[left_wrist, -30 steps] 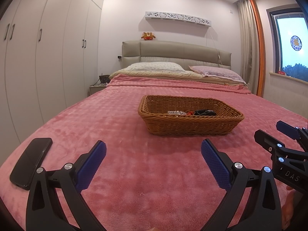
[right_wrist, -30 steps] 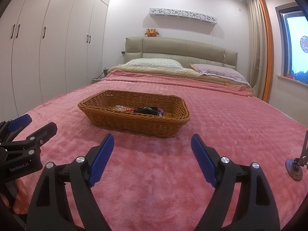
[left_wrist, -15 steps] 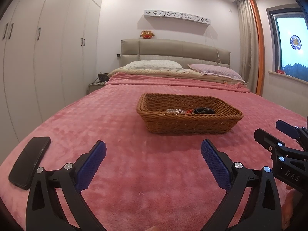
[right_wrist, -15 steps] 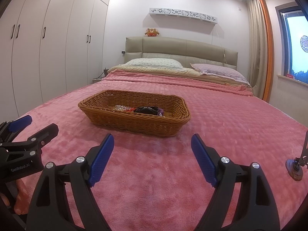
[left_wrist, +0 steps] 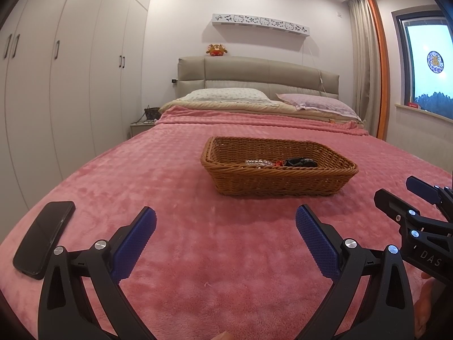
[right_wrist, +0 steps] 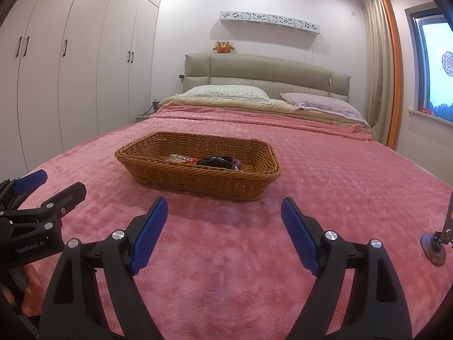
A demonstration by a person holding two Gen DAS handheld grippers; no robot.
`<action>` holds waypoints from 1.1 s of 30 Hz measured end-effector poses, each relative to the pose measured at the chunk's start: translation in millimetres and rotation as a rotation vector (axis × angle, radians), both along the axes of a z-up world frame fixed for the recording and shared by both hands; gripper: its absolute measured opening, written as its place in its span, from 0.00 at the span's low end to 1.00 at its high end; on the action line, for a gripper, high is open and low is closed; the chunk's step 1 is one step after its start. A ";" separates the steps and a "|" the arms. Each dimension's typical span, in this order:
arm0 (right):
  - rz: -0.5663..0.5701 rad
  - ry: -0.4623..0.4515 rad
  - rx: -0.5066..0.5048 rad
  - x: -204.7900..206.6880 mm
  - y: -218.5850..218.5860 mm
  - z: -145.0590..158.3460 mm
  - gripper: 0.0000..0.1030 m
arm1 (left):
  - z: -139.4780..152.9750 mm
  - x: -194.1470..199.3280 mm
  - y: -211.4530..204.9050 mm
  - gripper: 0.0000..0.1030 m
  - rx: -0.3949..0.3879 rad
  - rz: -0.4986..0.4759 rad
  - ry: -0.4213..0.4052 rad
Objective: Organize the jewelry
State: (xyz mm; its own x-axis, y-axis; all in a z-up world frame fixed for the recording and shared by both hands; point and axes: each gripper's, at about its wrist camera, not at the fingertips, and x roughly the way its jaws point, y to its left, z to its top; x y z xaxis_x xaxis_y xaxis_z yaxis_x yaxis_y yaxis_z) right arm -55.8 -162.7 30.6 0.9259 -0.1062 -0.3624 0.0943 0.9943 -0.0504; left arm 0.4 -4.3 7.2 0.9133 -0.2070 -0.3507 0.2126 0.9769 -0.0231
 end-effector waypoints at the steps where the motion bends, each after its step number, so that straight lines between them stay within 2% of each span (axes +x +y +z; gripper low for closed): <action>1: 0.001 0.000 0.001 0.1 0.2 -0.4 0.76 | -0.4 0.1 0.0 0.93 0.001 0.000 0.001; 25: 0.008 0.006 0.003 1.6 -1.2 -2.1 0.76 | -3.1 -5.6 -2.0 0.93 0.009 0.002 -0.015; 33: 0.008 0.006 0.004 1.4 -0.8 -2.2 0.76 | -2.9 -0.6 1.8 0.93 -0.020 -0.002 0.026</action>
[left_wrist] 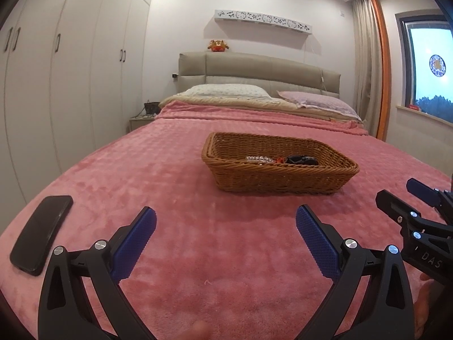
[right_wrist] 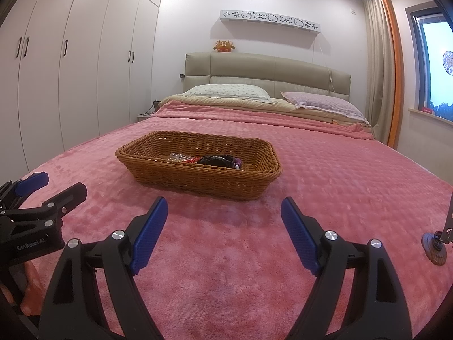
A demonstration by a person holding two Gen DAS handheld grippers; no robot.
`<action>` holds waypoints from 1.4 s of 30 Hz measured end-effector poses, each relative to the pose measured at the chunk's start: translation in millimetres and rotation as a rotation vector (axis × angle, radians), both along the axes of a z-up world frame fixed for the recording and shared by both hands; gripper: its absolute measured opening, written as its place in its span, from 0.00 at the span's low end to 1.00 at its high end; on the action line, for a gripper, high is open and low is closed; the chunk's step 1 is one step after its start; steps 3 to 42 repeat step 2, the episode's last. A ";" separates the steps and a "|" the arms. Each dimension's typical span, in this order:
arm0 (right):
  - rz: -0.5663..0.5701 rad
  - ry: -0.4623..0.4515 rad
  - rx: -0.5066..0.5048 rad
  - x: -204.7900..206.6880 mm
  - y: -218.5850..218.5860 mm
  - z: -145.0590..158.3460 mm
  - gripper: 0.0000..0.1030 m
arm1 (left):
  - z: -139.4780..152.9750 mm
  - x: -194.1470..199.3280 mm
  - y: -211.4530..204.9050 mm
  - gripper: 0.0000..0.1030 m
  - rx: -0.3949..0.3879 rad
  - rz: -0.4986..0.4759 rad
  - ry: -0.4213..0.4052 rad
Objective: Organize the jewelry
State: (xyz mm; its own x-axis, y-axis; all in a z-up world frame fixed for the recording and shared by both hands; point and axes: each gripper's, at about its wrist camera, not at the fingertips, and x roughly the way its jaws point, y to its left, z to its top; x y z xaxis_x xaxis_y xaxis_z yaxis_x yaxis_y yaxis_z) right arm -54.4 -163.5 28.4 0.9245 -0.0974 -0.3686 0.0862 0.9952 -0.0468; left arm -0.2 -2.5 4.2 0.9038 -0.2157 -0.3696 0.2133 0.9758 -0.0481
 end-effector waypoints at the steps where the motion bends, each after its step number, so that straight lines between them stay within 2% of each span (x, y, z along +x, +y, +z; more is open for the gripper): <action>1: 0.000 0.000 -0.001 0.2 -0.8 0.3 0.76 | 0.0 -1.2 -0.3 0.93 0.001 0.000 -0.002; 42: 0.000 0.000 -0.001 0.2 -0.9 0.4 0.76 | 0.2 -0.4 -0.6 0.93 0.003 -0.001 -0.002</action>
